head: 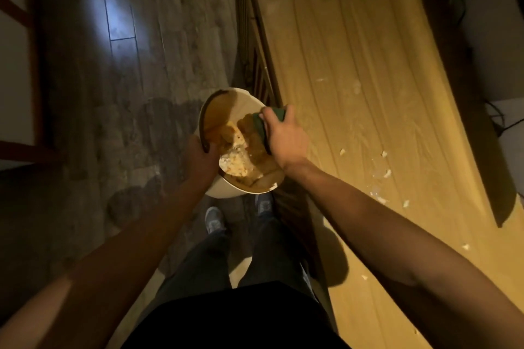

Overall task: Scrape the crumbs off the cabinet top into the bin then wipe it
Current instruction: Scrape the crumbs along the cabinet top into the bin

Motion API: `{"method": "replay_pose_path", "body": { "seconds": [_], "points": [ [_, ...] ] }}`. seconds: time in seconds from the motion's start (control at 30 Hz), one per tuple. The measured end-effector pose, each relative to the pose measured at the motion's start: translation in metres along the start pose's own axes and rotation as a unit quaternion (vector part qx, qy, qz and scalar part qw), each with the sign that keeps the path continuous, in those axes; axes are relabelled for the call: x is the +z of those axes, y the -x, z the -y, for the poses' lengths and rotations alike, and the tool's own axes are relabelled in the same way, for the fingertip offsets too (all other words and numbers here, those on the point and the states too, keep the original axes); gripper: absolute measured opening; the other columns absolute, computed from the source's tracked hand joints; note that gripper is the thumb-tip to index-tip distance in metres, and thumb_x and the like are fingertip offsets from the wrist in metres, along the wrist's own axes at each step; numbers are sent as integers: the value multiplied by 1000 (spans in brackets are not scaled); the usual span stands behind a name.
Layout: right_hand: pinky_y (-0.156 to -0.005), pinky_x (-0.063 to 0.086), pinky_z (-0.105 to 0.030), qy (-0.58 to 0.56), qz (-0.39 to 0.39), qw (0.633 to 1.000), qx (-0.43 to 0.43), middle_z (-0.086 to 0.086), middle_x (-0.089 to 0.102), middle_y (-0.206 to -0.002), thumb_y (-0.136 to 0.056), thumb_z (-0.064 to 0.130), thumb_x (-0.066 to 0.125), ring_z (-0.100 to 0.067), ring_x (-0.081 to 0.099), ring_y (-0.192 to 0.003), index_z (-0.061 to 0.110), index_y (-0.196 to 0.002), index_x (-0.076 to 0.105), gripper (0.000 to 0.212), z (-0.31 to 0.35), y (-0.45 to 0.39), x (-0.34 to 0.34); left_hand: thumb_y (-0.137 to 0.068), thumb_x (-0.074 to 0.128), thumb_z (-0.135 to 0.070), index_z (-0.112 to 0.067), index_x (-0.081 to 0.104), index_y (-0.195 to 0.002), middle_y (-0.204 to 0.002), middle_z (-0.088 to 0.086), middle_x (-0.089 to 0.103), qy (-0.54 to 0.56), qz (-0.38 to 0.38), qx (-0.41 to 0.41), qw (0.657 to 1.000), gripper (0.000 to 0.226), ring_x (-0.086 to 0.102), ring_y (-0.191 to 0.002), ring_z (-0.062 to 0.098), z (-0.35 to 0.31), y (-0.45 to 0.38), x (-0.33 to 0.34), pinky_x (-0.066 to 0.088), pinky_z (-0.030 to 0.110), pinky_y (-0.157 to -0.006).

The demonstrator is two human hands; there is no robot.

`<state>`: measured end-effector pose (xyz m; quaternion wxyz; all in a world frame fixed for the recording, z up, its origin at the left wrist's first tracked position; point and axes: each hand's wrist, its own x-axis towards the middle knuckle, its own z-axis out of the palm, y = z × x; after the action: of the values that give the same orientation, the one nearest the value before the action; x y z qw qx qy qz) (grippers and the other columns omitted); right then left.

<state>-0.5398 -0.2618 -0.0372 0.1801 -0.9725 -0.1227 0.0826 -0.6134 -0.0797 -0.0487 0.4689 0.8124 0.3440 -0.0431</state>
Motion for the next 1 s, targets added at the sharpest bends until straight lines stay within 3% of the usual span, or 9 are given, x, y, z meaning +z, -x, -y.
{"method": "replay_pose_path", "body": {
  "seconds": [0.1,0.17,0.23,0.37,0.5,0.6,0.73,0.83,1.0],
  "points": [
    [-58,43,-35,20,-59,997,38,-17,44,-121,-107,39,42,-38,63,-74,29,-132,50,28,-57,-21,-36,-95,58,-26,-6,58,-102,-92,14,63,-11,-7,-5,1000,22,64,-91,29,6,-2,6,51,38,-70],
    [-62,49,-38,45,-85,993,66,-18,43,-127,-106,33,46,-37,64,-80,30,-135,47,29,-103,-34,-63,-92,60,-31,-27,58,-86,-76,-6,59,-22,-30,18,999,8,63,-77,5,9,-5,9,42,23,-60],
    [-70,56,-44,53,-94,989,106,-17,39,-133,-105,32,48,-36,63,-88,33,-136,43,32,-150,-43,-88,-88,58,-42,-30,57,-86,-74,-13,56,-40,-37,28,998,13,60,-69,-3,11,-8,9,38,20,-59],
    [-87,53,-48,39,-122,975,180,-13,38,-134,-103,49,41,-33,58,-103,41,-128,43,27,-238,-52,-123,-75,46,-63,-16,52,-86,-73,0,51,-86,-55,14,995,49,52,-70,23,14,-19,13,35,34,-65],
    [-83,51,-46,55,-145,955,254,-10,42,-125,-102,59,31,-33,57,-104,43,-121,48,30,-293,-63,-127,-81,50,-47,4,56,-86,-78,25,58,-116,-62,9,991,51,61,-78,38,15,-27,16,37,39,-63],
    [-93,48,-48,46,-152,947,279,-12,43,-131,-103,48,28,-35,52,-115,36,-133,47,38,-302,-65,-110,-92,60,-35,7,56,-86,-79,31,60,-117,-51,7,992,43,62,-75,42,18,-28,18,46,48,-62],
    [-109,41,-55,43,-166,952,255,-15,44,-140,-92,49,18,-37,47,-126,30,-137,45,56,-289,-70,-102,-91,60,-37,6,55,-79,-70,28,58,-117,-38,19,992,45,59,-64,38,20,-25,20,41,40,-54],
    [-113,35,-56,102,-131,962,217,-18,31,-157,-102,26,37,-42,40,-132,25,-150,35,48,-271,-76,-87,-89,61,-37,4,54,-80,-72,28,58,-108,-41,1,993,42,60,-66,39,24,-25,22,46,47,-56],
    [-108,31,-55,118,-110,970,184,-19,26,-163,-106,19,36,-45,37,-132,22,-156,31,50,-211,-86,-59,-90,62,-35,0,52,-86,-79,25,58,-88,-40,-21,995,37,61,-75,37,27,-23,19,52,54,-65]
  ]
}}
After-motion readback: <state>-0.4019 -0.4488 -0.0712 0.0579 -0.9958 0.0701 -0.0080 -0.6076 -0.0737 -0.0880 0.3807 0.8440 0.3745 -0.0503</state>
